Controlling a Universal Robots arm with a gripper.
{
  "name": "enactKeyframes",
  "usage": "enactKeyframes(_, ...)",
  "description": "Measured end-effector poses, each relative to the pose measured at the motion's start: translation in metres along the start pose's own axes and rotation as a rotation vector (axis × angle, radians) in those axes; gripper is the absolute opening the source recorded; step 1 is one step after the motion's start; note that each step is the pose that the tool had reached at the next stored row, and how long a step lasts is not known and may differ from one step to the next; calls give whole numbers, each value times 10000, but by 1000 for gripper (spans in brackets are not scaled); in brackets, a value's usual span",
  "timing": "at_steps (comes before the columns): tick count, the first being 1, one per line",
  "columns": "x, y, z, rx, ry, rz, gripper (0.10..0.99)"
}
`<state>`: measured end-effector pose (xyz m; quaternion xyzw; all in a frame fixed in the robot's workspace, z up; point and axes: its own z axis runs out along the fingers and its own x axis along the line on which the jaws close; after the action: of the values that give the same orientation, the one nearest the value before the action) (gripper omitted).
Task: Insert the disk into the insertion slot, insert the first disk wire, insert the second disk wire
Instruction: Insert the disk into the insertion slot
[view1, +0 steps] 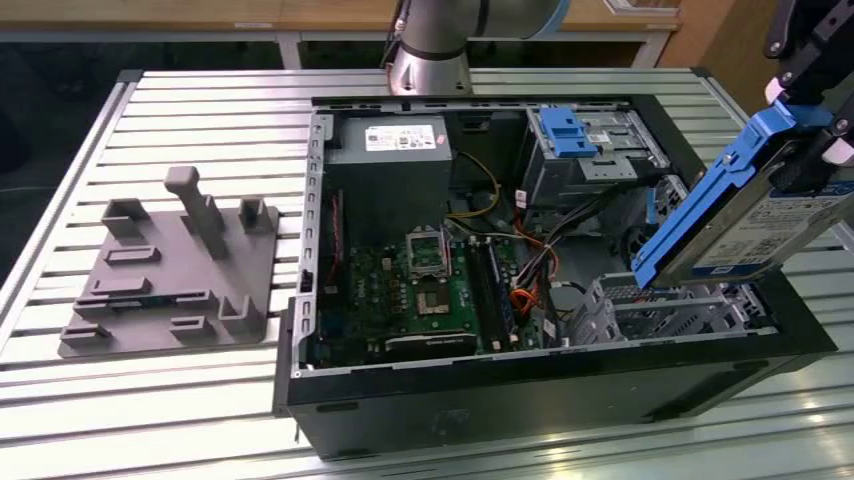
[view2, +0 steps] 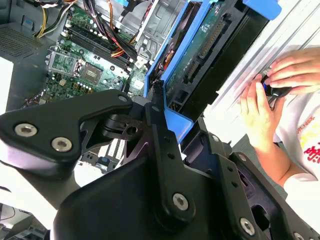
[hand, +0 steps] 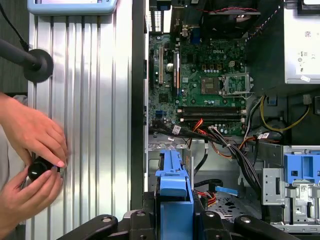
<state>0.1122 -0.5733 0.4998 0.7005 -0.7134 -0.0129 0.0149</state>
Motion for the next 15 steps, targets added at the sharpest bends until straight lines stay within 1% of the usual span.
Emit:
enactKeyframes(4,0,0,-2,0,-12,0,365)
enactKeyframes(6,3,0,0,-1,-71,-3,365)
enactKeyframes(7,5,0,0,-2,-114,-4,365)
enactKeyframes(11,22,0,0,-6,-358,-14,365)
enactKeyframes(12,31,0,0,-9,-501,-19,365)
enactKeyframes(14,40,0,1,-12,-650,-25,365)
enactKeyframes(15,42,0,0,-13,-687,-27,365)
